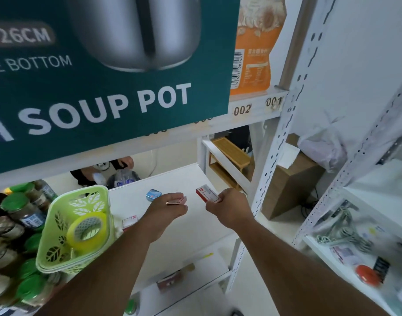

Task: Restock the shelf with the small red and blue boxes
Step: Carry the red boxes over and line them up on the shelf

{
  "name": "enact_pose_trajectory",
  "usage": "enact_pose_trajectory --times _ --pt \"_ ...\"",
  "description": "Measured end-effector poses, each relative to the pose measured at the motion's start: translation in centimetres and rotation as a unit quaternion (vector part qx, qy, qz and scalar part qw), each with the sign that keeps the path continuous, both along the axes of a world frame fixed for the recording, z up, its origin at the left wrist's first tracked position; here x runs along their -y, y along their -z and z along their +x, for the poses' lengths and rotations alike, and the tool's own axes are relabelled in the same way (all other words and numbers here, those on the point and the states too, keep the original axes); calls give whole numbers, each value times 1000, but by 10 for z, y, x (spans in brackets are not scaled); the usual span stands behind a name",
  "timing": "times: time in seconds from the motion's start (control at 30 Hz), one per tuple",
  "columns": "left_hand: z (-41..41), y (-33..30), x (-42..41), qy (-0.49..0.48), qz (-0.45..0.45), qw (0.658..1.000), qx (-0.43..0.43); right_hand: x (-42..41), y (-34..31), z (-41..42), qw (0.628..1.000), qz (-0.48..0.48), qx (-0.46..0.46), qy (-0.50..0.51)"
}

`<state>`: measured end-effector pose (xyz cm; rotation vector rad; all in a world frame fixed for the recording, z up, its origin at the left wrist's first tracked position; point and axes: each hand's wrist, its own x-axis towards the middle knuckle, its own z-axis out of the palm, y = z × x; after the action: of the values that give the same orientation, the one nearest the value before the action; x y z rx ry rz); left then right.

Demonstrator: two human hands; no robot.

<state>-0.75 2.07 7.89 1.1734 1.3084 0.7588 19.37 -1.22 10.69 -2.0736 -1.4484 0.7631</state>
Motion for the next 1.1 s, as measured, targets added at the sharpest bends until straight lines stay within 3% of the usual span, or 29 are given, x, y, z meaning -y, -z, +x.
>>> enact_pose_trajectory --times 0.37,0.53,0.77,1.1 --pt "27 -40 21 104 91 980 -145 45 -16 53 997 -1 79 -1" --pt "66 -47 37 147 123 969 -153 82 -24 102 992 -3 120 -25" --pt "157 -64 72 228 163 947 -159 152 -38 191 992 29 118 21" --pt "336 -119 138 337 252 883 -209 275 -95 338 983 28 152 98"
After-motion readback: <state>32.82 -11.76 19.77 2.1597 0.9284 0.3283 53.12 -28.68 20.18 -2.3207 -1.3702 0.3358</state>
